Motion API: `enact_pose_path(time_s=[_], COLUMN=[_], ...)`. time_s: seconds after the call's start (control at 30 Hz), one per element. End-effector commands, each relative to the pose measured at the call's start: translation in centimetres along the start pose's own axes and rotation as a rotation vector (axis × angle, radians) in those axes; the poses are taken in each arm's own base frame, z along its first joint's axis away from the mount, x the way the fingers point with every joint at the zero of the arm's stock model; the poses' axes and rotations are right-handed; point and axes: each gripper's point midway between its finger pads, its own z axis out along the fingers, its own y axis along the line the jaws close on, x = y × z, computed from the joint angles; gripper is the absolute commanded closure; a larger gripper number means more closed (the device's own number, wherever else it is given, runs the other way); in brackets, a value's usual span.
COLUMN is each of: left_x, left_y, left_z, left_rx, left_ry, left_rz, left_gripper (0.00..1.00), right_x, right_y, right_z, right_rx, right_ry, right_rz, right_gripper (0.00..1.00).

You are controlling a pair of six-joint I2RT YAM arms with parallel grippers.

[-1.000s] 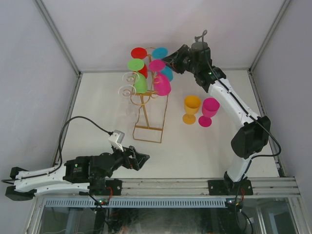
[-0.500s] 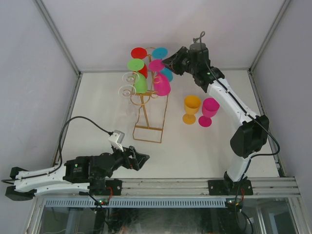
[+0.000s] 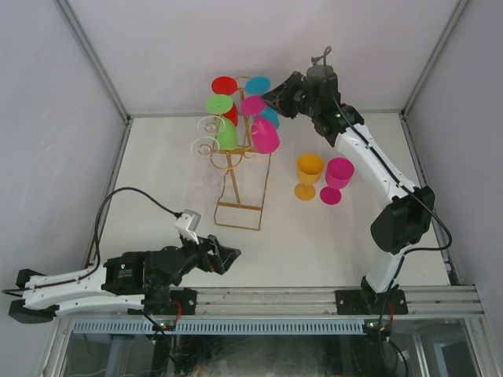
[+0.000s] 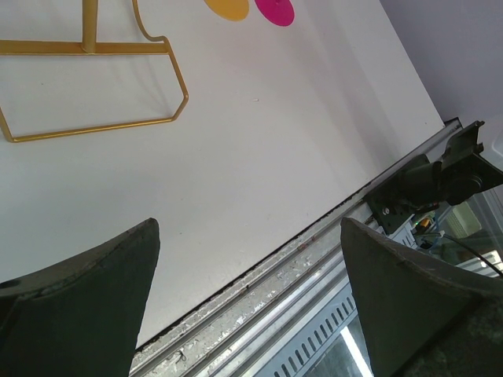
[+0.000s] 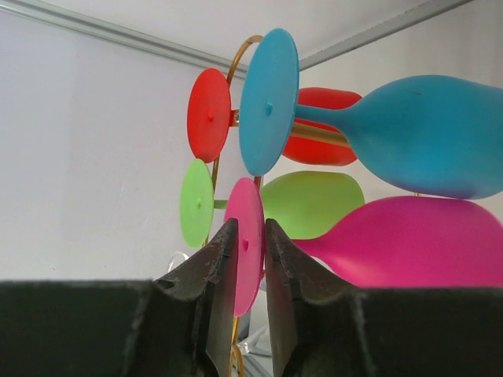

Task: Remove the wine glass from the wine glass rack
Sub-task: Pick up the wine glass from the wine rack.

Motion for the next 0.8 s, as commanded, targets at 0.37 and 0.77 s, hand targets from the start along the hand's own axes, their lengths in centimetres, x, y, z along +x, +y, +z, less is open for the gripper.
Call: enact_pose_path(time_s=[0.37,0.77], left_x=[-1.09,-0.94], left_y=[-0.21,-0.29], left_z=[-0.29,-0.26], left_rx=[0.006,0.009], left_ry=[-0.038,-0.031], left_rz=[-0.044,-0.042], left_gripper=[0.00,0.00], right_x=[-0.51,-0.08], right_y=[1.89,2.30], right_z=[-0.84,-0.84], right_rx=[-0.044,-0.055], right_ry=[-0.012,-0.003], right_rz=[-0.033,-0.042], right_gripper=[0.84,0.97])
